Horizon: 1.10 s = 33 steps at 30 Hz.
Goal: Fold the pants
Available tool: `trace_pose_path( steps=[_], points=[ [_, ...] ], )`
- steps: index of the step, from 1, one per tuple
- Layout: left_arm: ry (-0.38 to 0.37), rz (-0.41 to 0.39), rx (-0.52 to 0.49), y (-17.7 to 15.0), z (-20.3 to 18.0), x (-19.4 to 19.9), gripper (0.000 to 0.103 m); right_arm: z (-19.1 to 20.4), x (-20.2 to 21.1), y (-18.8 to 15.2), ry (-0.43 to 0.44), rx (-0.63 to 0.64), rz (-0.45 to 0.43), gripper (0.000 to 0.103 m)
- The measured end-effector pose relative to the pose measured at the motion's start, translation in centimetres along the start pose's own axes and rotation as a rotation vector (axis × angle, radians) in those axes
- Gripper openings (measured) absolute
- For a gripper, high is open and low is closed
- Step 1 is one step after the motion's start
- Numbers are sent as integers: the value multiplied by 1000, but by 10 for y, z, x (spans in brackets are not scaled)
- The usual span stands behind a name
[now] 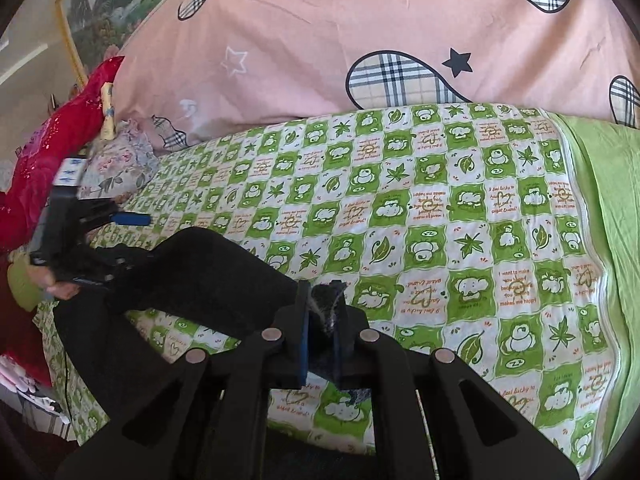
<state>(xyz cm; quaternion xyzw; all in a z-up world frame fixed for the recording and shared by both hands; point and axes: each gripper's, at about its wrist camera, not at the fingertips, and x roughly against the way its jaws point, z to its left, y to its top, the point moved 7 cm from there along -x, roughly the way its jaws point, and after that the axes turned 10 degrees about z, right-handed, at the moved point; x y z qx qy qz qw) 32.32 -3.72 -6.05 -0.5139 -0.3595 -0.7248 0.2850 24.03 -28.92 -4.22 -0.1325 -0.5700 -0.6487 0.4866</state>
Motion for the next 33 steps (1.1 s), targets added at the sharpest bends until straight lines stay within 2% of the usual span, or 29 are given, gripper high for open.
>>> trace_pose_path(
  steps=[1,3,6,11,15,20,26,33],
  points=[
    [-27,43,3,-1,2,-12,9,-1,0,-1,0,0,0,9],
    [-40,51,8,-4,4,-19,5,-3,0,-3,-2,-6,-1,9],
    [-69,15,20,-14,0,-5,3,-6,-1,-2,-22,0,-5,9],
    [-122,-74,35,-45,-25,46,3,-14,3,9,-86,-14,-46,9],
    [-174,-95,54,-78,-60,66,3,-11,17,5,-62,-23,-91,9],
    [-217,-104,55,-111,-100,68,3,-2,33,-38,-51,13,-69,9],
    [-243,-129,67,-139,-127,79,3,6,48,-95,-49,55,-34,9],
    [-250,-121,52,-157,-149,77,3,9,44,-133,-100,94,27,9]
  ],
)
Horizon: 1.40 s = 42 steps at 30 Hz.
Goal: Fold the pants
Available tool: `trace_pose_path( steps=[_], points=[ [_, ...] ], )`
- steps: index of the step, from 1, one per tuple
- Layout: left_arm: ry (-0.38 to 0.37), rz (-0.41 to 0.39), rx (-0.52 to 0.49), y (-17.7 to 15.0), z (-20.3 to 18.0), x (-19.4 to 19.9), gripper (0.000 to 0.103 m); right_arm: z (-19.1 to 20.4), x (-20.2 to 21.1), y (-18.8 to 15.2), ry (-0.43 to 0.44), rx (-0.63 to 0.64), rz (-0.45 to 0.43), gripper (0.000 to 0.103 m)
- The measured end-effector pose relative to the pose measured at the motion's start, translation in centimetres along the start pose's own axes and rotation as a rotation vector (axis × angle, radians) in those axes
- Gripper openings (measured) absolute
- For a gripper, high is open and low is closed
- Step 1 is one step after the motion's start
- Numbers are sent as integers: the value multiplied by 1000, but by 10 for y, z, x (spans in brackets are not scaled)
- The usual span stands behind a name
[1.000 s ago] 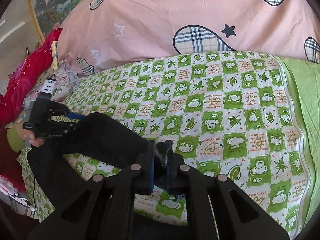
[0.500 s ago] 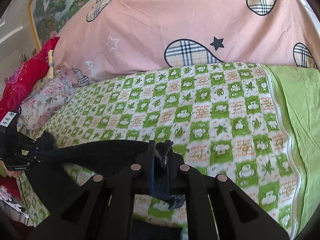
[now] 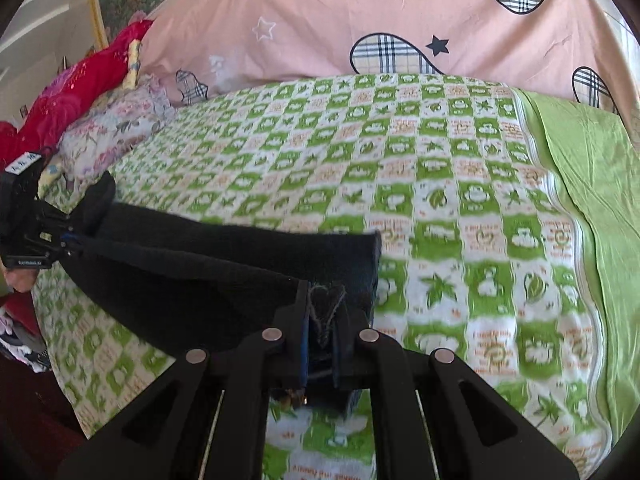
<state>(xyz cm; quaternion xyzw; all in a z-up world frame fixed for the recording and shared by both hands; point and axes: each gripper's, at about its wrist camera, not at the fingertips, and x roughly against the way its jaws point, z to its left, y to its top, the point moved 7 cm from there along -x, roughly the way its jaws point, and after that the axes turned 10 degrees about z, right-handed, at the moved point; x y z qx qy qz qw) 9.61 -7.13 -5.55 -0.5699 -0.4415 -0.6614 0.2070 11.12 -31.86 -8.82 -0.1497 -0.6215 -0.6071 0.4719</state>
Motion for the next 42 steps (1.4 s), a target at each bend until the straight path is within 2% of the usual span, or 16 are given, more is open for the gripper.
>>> trace_pose_path(
  steps=[8,10,12,14,16,18,20,22,24,25,26,33,35,37,42],
  points=[
    [-3,33,7,-14,-3,-25,6,-5,-5,-10,-18,-29,25,9],
    [-19,36,22,-17,-3,-28,8,-6,-5,-15,-3,-66,46,14],
    [-44,36,45,-21,-3,-27,13,-5,2,-18,-7,-97,39,19],
    [-63,30,70,-26,-3,-24,18,-4,12,-21,-29,-123,25,34],
    [-76,28,97,-31,-2,-20,22,0,24,-22,-34,-143,-4,41],
    [-95,22,140,-36,0,-14,28,7,37,-22,-17,-166,-51,41],
    [-109,18,191,-43,4,-7,41,20,44,-21,10,-180,-88,42],
    [-121,6,239,-50,9,3,42,35,45,-19,43,-177,-107,42],
    [-117,-1,283,-56,15,13,50,57,40,-16,85,-161,-114,43],
    [-102,4,311,-59,21,18,60,68,37,-14,102,-158,-118,44],
    [-77,3,350,-62,30,23,63,80,32,-12,131,-148,-121,44],
    [-19,50,604,-80,106,44,65,153,-2,1,280,-86,-107,44],
    [-39,87,677,-80,129,46,65,172,-12,7,321,-68,-97,44],
    [-43,102,720,-77,149,51,65,189,-20,13,352,-53,-87,44],
    [30,209,786,-55,204,54,67,242,-46,31,430,17,-29,44]
  ],
)
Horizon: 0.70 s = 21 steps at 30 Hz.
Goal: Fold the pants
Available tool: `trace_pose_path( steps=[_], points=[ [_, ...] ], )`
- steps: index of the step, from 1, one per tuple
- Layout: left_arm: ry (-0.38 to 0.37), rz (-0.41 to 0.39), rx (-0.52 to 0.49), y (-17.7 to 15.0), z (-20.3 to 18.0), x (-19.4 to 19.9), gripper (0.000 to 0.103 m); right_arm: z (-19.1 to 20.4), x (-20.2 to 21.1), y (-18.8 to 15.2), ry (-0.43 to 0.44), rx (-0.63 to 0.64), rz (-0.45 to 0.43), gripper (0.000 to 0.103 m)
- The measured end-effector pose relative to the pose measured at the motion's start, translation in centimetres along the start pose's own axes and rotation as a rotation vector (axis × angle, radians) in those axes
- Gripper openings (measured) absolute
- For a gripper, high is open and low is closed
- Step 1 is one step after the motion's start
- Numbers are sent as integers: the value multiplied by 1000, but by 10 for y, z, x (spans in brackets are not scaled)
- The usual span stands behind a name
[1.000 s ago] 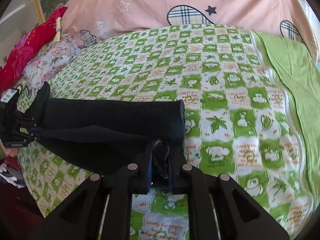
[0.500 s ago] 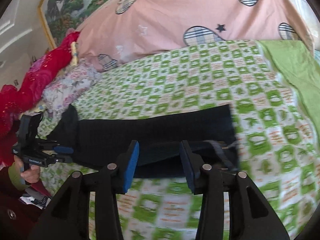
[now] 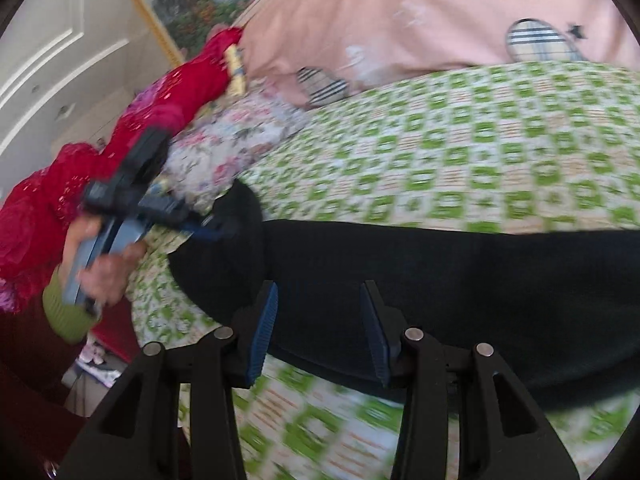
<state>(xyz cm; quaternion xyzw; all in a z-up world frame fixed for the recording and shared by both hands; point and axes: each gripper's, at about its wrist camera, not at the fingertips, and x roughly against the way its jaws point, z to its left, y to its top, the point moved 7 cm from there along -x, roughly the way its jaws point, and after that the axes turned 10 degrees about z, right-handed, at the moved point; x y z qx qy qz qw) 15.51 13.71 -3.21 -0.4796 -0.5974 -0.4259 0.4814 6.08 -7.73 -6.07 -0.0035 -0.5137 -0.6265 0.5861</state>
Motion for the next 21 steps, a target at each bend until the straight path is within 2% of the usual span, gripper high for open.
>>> trace_pose_path(
  steps=[3,6,10,12,14,15,16,17,19,21],
  points=[
    [77,83,61,31,17,-13,67,20,-31,6,34,44,53,44],
    [130,158,80,48,27,-30,67,32,-58,8,66,67,108,44],
    [196,204,78,59,35,-46,62,36,-86,8,84,72,167,44],
    [205,204,69,59,36,-49,53,37,-96,6,82,76,192,44],
    [206,180,40,56,38,-48,22,38,-104,5,85,82,211,44],
    [200,167,33,53,38,-46,18,39,-108,5,85,88,218,44],
    [192,150,30,50,38,-43,13,41,-110,4,86,100,221,39],
    [181,119,27,47,41,-37,9,43,-111,3,88,111,226,22],
    [155,85,31,36,42,-28,6,46,-114,1,90,128,239,8],
    [116,28,44,18,44,-12,4,48,-110,2,79,145,224,7]
  ],
)
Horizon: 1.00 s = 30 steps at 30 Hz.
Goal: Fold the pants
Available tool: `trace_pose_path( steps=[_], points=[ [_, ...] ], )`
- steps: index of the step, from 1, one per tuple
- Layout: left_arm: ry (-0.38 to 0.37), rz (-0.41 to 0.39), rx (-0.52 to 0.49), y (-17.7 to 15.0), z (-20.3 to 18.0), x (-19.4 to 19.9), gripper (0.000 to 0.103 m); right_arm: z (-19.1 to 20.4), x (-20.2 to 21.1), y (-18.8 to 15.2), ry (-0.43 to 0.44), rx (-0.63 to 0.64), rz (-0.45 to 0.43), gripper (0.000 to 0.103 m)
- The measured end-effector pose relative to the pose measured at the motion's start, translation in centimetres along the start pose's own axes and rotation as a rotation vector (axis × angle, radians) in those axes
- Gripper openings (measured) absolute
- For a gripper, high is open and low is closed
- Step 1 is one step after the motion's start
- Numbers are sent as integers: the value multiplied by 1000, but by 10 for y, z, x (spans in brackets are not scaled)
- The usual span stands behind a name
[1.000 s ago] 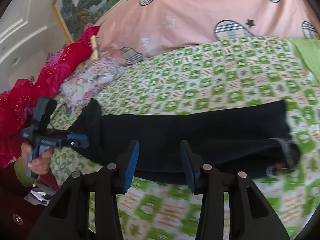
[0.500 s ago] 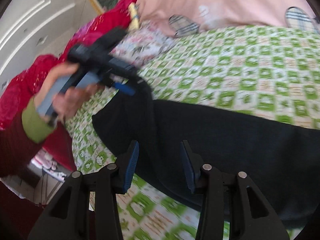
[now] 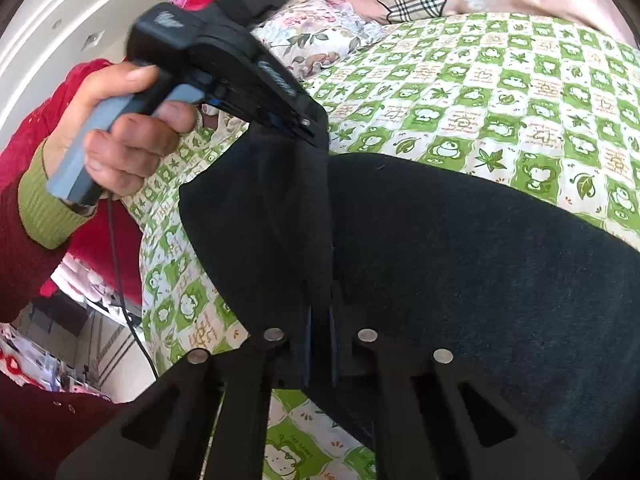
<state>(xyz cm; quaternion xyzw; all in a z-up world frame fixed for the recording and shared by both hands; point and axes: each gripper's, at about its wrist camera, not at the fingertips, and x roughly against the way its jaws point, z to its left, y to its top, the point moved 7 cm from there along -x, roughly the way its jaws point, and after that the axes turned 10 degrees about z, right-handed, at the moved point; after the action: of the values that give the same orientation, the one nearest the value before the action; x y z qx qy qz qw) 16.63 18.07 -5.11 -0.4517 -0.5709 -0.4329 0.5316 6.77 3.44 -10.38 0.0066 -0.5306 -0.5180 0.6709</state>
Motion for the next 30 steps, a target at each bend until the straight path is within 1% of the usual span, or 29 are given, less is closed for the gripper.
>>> trace_pose_path(
  steps=[1,2,5,7,8,10,13,17,19,20,24,28,30],
  points=[
    [-31,-29,13,-9,5,7,4,1,3,0,-4,3,-14,7],
    [-86,-67,29,-18,9,17,4,2,8,1,-6,4,-28,7],
    [-214,-155,91,-49,27,36,4,8,19,4,-18,24,-56,7],
    [-274,-194,134,-70,35,42,4,14,23,5,-37,54,-57,7],
    [-304,-215,155,-82,39,41,4,16,24,6,-52,71,-53,7],
    [-337,-241,188,-99,41,42,4,22,25,6,-79,109,-37,7],
    [-418,-283,247,-131,59,34,4,28,23,3,-117,152,-11,7],
    [-512,-312,299,-151,67,13,4,30,19,-2,-143,174,25,7],
    [-541,-322,313,-147,74,1,4,32,15,-3,-162,188,44,7],
    [-562,-333,321,-151,78,-2,4,34,13,-4,-168,195,50,7],
    [-611,-345,336,-163,87,-15,4,35,6,-7,-187,208,77,7],
    [-644,-343,339,-170,93,-25,5,34,2,-9,-195,202,100,7],
    [-643,-342,340,-172,96,-30,5,34,1,-10,-190,194,114,7]
  ],
)
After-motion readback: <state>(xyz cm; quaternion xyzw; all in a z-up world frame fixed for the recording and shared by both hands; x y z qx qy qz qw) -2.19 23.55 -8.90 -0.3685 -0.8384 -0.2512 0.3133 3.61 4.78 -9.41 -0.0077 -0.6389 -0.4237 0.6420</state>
